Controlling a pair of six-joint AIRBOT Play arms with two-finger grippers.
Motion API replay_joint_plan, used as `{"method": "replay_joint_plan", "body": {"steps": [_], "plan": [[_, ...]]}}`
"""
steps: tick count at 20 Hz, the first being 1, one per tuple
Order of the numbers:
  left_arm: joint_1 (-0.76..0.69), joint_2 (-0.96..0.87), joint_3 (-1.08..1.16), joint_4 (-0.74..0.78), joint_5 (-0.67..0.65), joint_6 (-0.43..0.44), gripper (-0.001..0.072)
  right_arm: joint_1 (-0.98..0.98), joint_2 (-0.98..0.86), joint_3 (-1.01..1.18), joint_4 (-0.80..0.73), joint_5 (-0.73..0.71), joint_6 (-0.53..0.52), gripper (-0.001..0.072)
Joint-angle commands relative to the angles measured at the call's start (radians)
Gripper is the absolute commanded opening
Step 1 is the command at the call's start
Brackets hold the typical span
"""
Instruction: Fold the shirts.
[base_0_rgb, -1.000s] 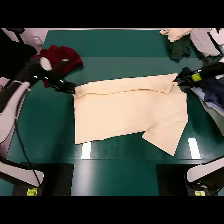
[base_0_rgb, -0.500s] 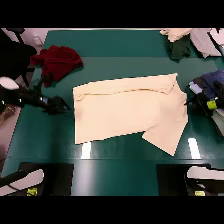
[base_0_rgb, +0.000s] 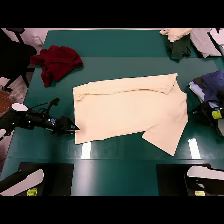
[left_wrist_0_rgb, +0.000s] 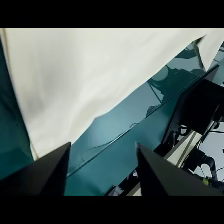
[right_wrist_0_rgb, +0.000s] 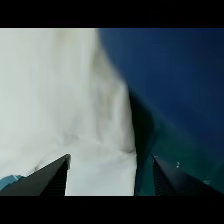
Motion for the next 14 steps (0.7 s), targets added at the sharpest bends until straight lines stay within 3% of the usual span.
{"method": "replay_joint_plan", "body": {"steps": [1, 8, 14], "plan": [[0.001, 0.069, -0.016, 0.025, 0.017, -0.038, 0.0499, -0.006, 0.035, -0.099, -0.008, 0.009, -0.011, 0.0583], [0.001, 0.169, -0.016, 0.084, 0.051, -0.078, 0.0499, 0.007, 0.112, -0.295, -0.024, -0.105, -0.019, 0.0583], [0.001, 0.169, -0.016, 0.069, 0.065, -0.078, 0.0499, 0.179, 0.112, -0.326, 0.047, -0.182, 0.0, 0.0557]]}}
